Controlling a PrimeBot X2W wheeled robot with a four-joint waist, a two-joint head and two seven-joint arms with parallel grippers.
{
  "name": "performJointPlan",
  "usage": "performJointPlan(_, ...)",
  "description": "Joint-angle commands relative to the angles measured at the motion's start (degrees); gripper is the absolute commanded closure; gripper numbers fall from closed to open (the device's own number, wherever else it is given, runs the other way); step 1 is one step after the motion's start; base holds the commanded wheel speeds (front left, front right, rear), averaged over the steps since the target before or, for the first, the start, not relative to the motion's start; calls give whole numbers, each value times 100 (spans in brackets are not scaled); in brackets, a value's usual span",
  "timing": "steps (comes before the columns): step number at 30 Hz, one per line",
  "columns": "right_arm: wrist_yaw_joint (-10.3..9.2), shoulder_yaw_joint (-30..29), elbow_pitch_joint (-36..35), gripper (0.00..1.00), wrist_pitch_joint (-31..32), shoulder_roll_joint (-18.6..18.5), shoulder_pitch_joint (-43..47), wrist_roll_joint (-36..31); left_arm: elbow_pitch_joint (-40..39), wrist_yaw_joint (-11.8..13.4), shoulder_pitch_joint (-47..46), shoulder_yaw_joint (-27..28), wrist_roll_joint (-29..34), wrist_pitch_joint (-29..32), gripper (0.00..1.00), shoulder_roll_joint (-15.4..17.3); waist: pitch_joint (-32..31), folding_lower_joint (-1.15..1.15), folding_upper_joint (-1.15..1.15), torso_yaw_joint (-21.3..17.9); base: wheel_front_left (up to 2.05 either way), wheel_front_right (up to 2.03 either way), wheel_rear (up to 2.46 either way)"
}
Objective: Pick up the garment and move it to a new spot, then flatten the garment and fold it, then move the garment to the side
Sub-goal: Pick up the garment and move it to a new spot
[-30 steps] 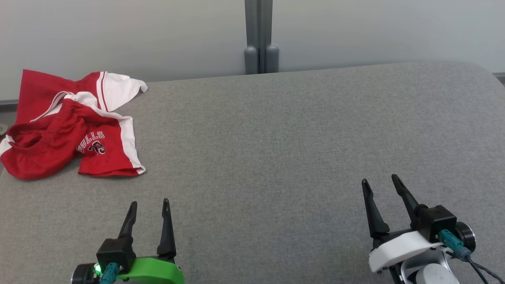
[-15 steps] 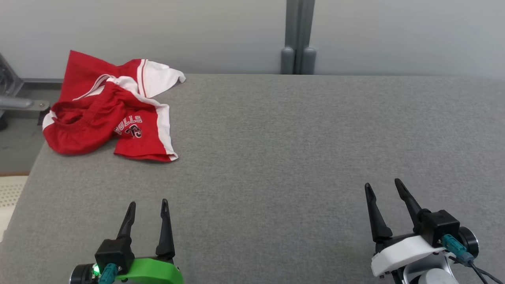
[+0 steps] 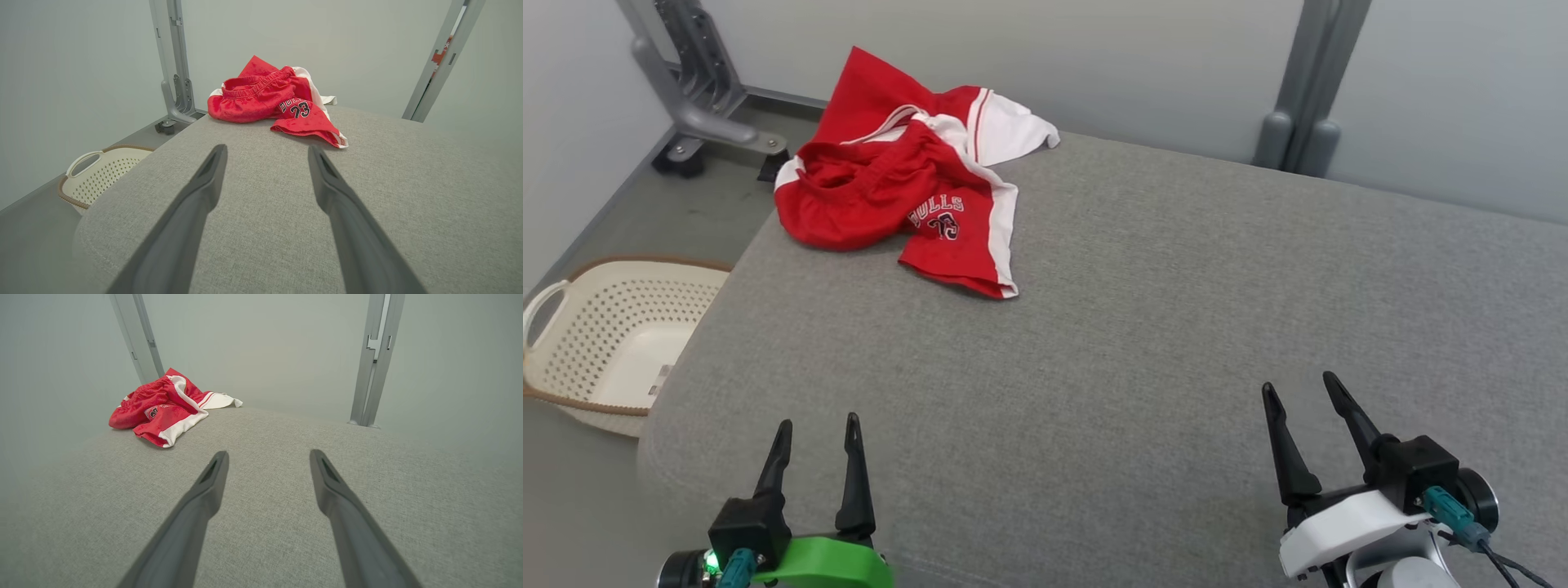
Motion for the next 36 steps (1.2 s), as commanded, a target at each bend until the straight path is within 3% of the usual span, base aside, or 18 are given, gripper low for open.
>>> performJointPlan(1,0,1,5,0,-18,-25,-35,7,-32,-1,80,25,-23,-4,0,28,59,0,0,374,0,0,0)
performJointPlan(9,0,38,-11,0,-18,-25,-132,-99,-95,72,62,29,-107,-4,0,28,202,0,0,426,0,0,0)
performJointPlan(16,0,7,-149,0,-18,-26,-288,-272,-246,190,-98,340,-233,-4,0,28,528,0,0,114,0,0,0)
performJointPlan(19,0,-69,-250,0,-18,-26,-382,-362,-380,92,-397,681,-90,-4,0,86,787,0,0,-83,0,0,0)
performJointPlan(23,0,-139,-399,0,-18,-26,-562,-526,-599,-72,-1111,1047,139,-3,0,435,1273,0,0,-376,0,0,0)
performJointPlan(29,-1,-255,-561,0,-18,-27,-924,-841,-203,-504,-2826,975,441,132,0,1244,2083,0,0,-765,0,0,0)
performJointPlan(33,-1,-333,-662,0,-18,-25,-1109,-1116,392,-782,-4035,672,420,801,0,1606,2602,0,0,-957,0,0,0)
performJointPlan(36,-1,-381,-743,0,-18,-27,-1213,-1261,945,-881,-4793,564,110,1301,0,1667,2949,0,0,-1068,0,0,0)
